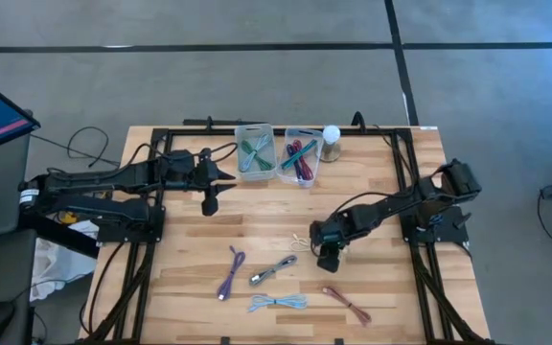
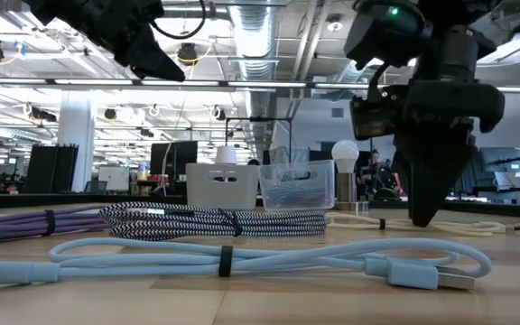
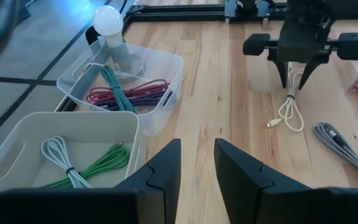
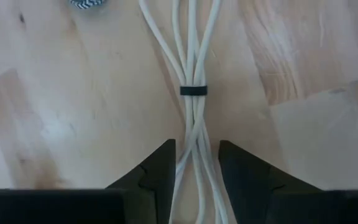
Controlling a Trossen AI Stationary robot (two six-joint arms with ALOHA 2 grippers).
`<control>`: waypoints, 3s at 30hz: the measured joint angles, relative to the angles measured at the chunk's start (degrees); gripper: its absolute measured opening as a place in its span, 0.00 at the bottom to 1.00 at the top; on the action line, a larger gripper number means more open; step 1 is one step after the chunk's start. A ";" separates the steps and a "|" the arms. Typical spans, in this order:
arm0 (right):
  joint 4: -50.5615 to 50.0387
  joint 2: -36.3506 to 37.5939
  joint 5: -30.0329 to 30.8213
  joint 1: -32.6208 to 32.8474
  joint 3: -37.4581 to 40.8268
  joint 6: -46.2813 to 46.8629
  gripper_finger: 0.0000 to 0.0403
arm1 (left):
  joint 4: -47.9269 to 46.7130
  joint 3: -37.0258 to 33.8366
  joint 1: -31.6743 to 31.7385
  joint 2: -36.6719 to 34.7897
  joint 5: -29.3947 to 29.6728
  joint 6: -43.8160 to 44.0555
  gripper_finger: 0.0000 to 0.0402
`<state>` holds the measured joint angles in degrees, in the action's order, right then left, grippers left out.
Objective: Pick & Place USB Port
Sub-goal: Put the yellow charger cable into the white bin
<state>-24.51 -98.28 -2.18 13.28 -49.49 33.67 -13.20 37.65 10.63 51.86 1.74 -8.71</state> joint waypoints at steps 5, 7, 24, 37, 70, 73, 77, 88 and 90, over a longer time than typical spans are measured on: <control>-0.42 0.09 3.27 0.13 -0.05 -1.07 0.28 | -1.11 0.00 0.00 0.00 0.00 0.00 0.24; -0.77 0.62 3.74 0.13 -0.02 -1.09 0.24 | -1.43 0.00 -0.01 0.00 0.00 0.00 0.24; 1.34 6.81 8.38 -0.42 0.25 -6.99 0.01 | -1.48 0.00 -0.02 0.00 0.00 0.00 0.24; 12.19 13.18 12.13 -8.39 0.21 -19.86 0.00 | -1.41 0.02 0.00 0.00 0.02 0.00 0.24; 40.41 12.74 7.85 -15.82 0.17 -35.80 0.00 | 21.43 0.11 -0.50 11.98 -10.30 0.00 0.34; 40.50 12.72 7.92 -16.10 0.17 -35.80 0.00 | 23.60 0.09 -0.50 13.83 -12.31 0.02 0.41; 40.91 12.72 8.05 -16.80 0.17 -35.78 0.00 | 25.72 0.09 -0.63 14.76 -13.89 0.02 0.47; 41.73 12.69 6.29 -17.96 0.17 -36.40 0.00 | 29.88 0.04 -0.63 14.79 -13.90 0.20 0.47; 42.52 12.68 6.14 -17.93 0.17 -36.65 0.00 | 30.50 0.04 -0.63 14.80 -13.89 0.20 0.46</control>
<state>18.00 -85.60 3.97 -4.65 -49.32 -2.98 17.30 37.69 10.00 66.65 -12.15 -8.51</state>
